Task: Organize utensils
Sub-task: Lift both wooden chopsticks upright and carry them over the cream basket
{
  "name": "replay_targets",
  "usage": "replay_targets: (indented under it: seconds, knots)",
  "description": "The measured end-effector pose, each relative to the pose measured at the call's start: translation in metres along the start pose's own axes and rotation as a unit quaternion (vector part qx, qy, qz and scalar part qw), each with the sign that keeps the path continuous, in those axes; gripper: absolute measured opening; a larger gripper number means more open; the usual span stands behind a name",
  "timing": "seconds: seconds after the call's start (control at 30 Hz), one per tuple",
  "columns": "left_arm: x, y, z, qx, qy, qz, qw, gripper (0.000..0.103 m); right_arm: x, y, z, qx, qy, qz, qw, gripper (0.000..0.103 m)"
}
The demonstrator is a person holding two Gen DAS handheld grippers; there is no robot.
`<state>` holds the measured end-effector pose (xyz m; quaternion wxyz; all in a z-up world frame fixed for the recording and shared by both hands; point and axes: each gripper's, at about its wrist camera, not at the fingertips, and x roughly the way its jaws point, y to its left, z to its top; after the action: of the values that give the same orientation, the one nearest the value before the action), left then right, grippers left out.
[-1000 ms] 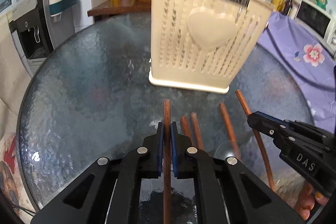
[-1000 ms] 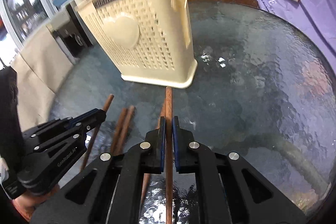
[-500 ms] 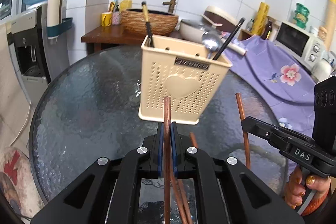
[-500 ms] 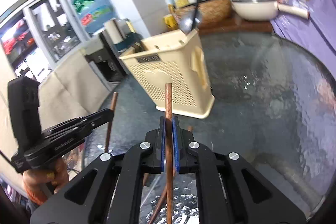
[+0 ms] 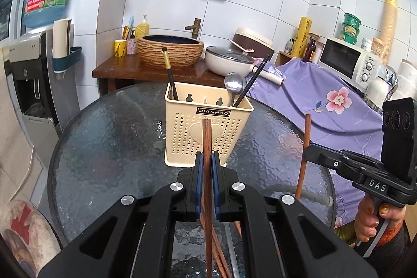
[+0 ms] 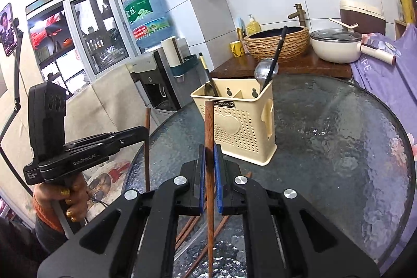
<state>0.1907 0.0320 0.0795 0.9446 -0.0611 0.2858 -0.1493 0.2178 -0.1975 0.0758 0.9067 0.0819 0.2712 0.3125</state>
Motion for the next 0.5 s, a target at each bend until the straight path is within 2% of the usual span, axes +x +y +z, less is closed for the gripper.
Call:
replay_targets:
  seconds: [0.5]
  knots:
    - [-0.028,-0.003,0.013,0.018,-0.021,-0.017,0.9995,0.007,-0.018,0.029,0.017,-0.058,-0.004,-0.006,0.998,0.007]
